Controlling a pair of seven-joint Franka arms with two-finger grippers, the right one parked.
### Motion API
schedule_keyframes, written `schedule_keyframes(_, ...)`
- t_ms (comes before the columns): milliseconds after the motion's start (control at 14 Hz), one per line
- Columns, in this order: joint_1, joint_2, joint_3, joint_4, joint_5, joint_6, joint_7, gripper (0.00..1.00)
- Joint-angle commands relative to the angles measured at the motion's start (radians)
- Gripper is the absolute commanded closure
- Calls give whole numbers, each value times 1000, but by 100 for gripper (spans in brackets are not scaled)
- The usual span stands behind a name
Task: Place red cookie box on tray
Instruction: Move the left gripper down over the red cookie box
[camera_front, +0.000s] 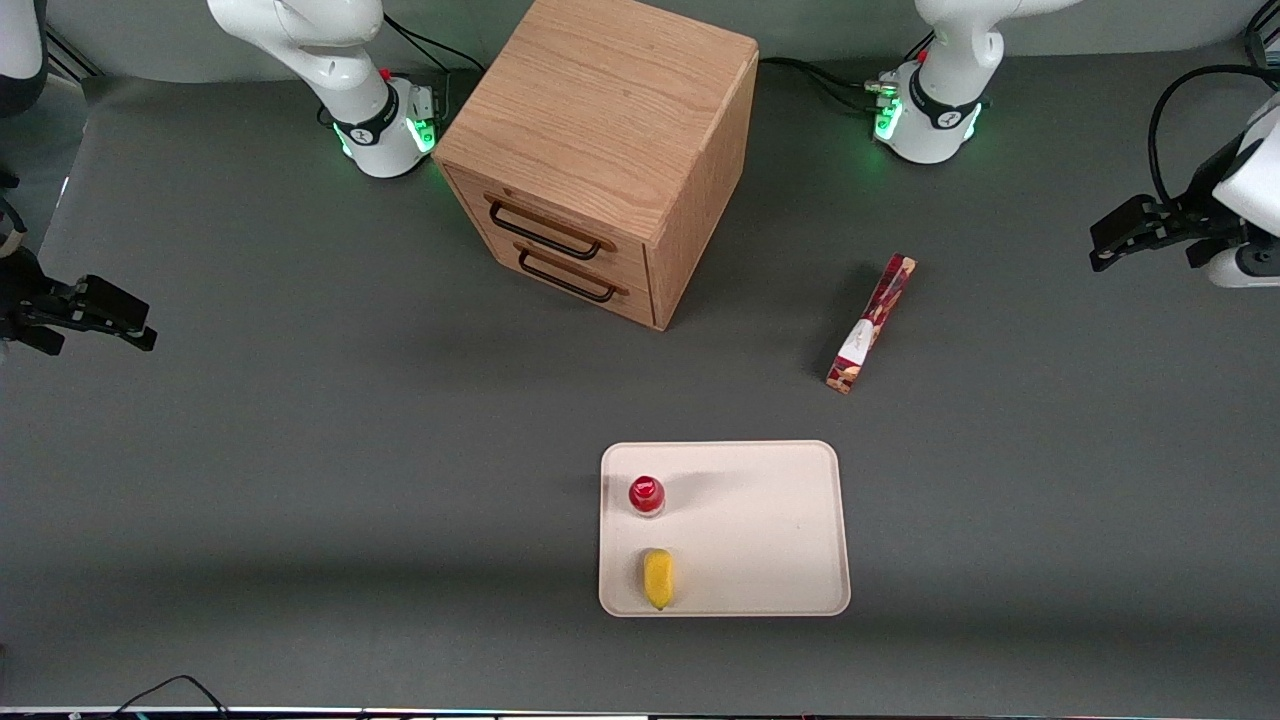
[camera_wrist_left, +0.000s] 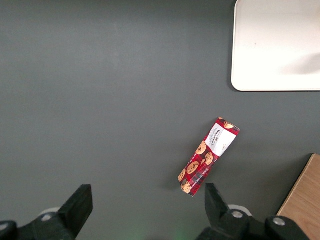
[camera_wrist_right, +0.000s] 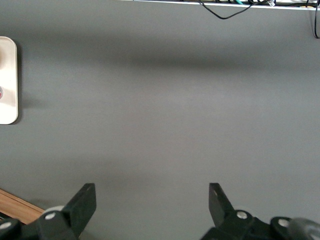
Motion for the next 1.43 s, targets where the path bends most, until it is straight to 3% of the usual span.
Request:
schedule_keyframes(0,2,-11,-1,-4,-4,-8,23,0)
schedule_keyframes(214,-6,-5,-7,-22,-7,-15,26,0)
schedule_keyframes(500,-13,-4,-125,-174,-7,21,15,0)
schedule_keyframes(1071,-16,-30,-266,-590,-5,429,-11,0)
schedule_keyframes(1357,-18,-28,-305,-781,0,716,-37,0)
